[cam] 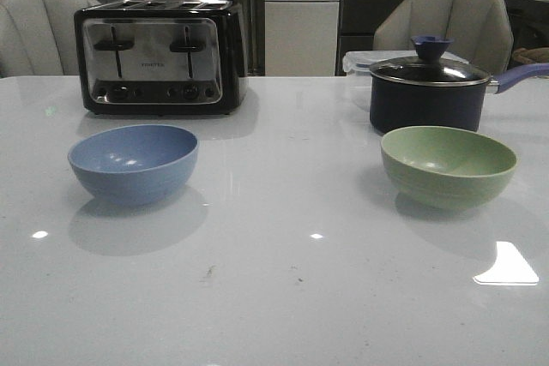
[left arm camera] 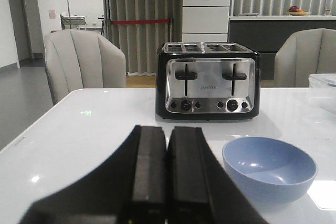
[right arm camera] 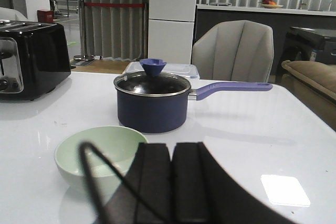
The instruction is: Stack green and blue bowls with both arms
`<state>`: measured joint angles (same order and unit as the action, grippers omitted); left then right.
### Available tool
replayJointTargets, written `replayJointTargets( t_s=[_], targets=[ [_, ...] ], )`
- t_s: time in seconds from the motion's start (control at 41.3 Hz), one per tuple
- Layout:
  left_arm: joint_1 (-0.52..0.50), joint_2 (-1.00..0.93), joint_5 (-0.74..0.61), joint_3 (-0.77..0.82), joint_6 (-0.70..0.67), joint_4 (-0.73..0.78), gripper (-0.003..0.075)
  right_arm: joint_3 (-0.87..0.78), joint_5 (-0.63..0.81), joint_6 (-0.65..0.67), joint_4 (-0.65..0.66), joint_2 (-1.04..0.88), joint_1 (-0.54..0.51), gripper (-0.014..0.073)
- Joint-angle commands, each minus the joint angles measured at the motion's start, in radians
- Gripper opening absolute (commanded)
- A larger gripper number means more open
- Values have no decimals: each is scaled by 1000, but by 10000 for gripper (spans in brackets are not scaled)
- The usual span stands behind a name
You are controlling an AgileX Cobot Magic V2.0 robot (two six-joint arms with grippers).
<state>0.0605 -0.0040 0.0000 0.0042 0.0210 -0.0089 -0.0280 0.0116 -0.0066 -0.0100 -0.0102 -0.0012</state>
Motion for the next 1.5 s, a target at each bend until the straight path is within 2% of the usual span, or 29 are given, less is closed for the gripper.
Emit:
replayJointTargets(
  t_s=[0.0,0.17,0.242,0.485,0.63,0.799,1.066,1.381,1.478],
  targets=[
    [2,-20,-88,5,-1,-4,93,3,93,-2,10,-19,-5,24],
    [4,-20,-181,-15,-1,-4,93,43,92,-2,-14,-19,-5,24],
    [4,-20,-171,-68,-1,-4,93,98,55,-2,-14,-19,-5,24],
    [4,48,112,-358,-1,-4,93,363,-150,-2,-13,31,-5,24],
    [4,152,246,-533,-1,-4,93,526,-289,-2,-13,154,-5,24],
    [4,280,406,-662,-1,-4,93,659,-458,-2,-13,311,-5,24],
    [4,424,571,-672,-1,-4,93,672,-591,-2,-13,513,-5,24],
    [4,532,613,-665,-1,-4,93,669,-636,-2,-13,719,-5,24],
    [4,546,613,-650,-1,-4,94,669,-637,-2,-17,770,-5,60]
  ],
)
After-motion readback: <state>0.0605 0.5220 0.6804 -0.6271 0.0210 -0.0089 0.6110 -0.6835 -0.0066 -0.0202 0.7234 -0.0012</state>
